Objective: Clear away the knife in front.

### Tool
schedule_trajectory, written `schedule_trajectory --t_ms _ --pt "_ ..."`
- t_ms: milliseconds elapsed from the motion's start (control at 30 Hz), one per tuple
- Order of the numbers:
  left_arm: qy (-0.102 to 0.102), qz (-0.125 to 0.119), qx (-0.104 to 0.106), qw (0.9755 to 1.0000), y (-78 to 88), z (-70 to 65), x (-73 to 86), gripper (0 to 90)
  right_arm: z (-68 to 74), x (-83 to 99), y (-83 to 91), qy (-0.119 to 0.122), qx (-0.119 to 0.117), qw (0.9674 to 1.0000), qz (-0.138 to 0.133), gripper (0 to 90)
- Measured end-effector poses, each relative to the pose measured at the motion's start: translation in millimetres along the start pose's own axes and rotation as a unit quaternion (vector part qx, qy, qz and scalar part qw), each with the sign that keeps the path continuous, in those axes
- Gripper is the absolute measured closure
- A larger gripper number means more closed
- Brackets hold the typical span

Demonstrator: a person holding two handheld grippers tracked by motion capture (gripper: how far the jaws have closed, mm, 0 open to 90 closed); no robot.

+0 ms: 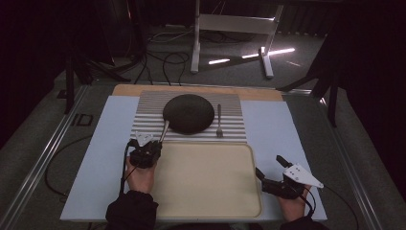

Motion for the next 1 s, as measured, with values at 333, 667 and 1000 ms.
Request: schedule_trajectory --t_ms 333,667,1000 --pt "-0.004 -0.005 -0.012 0.9999 8.7 -8.4 11.5 80.6 0.2 -0.1 0.1 -0.001 0.0 1.0 0.0 8.8" --pt "0.013 0.013 -0.016 0.9997 12.3 -11.9 32.7 80.6 0.4 -0.2 0.0 -0.001 -0.001 1.0 0.0 8.8" --pt "0.032 0.027 -0.022 0.9989 15.7 -10.9 46.6 80.6 0.8 -0.2 -0.1 -0.001 -0.001 1.0 0.0 8.8"
Point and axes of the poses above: each handheld gripper's, and its own axes: y roughly backward along the jaws, x roughly out of its underside, z roughly to its left, the point moved 7 cm from there along -y, roughly forward along the jaws, and after that the axes turned 5 degrees about x, right-handed, at the moved point
